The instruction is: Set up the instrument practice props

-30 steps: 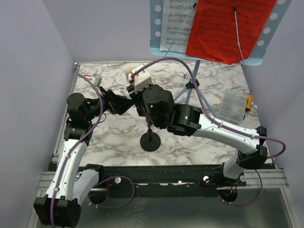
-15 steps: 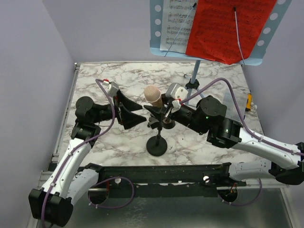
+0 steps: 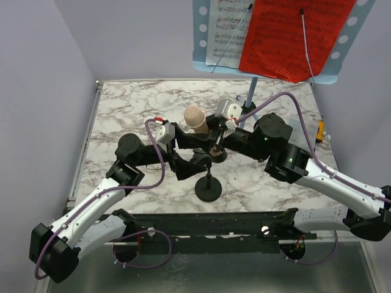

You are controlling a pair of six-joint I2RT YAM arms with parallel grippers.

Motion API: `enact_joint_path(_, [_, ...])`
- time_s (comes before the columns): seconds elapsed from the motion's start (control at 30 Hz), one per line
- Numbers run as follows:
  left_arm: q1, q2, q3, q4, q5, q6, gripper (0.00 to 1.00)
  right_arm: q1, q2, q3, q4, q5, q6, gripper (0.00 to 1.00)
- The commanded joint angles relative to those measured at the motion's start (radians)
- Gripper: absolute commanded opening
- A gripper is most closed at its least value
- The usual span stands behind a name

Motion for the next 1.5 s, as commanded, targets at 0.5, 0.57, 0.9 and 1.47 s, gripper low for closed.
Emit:
enact_joint_path(0.5, [-0.077, 0.028, -0.066, 0.05, -0.176, 0.134, 0.68, -0.002, -0.029, -0.014, 0.047, -0.045, 0.026, 0.0])
enact_joint_path(0.57, [-0.077, 0.027, -0.067, 0.041, -0.179, 0.148, 0.48, -0.002, -0.035, -0.024, 0.05, -0.041, 0.023, 0.0])
enact_joint_path(0.9, [-0.077, 0.02, -0.047, -0.053, -0.168, 0.202, 0.0, -0.003, -0.061, -0.081, 0.08, -0.027, 0.019, 0.0])
enact_joint_path(1.47, [-0.077, 0.02, -0.047, -0.066, -0.133, 0.202, 0.0, -0.003, -0.142, -0.275, 0.176, 0.021, 0.066, 0.0])
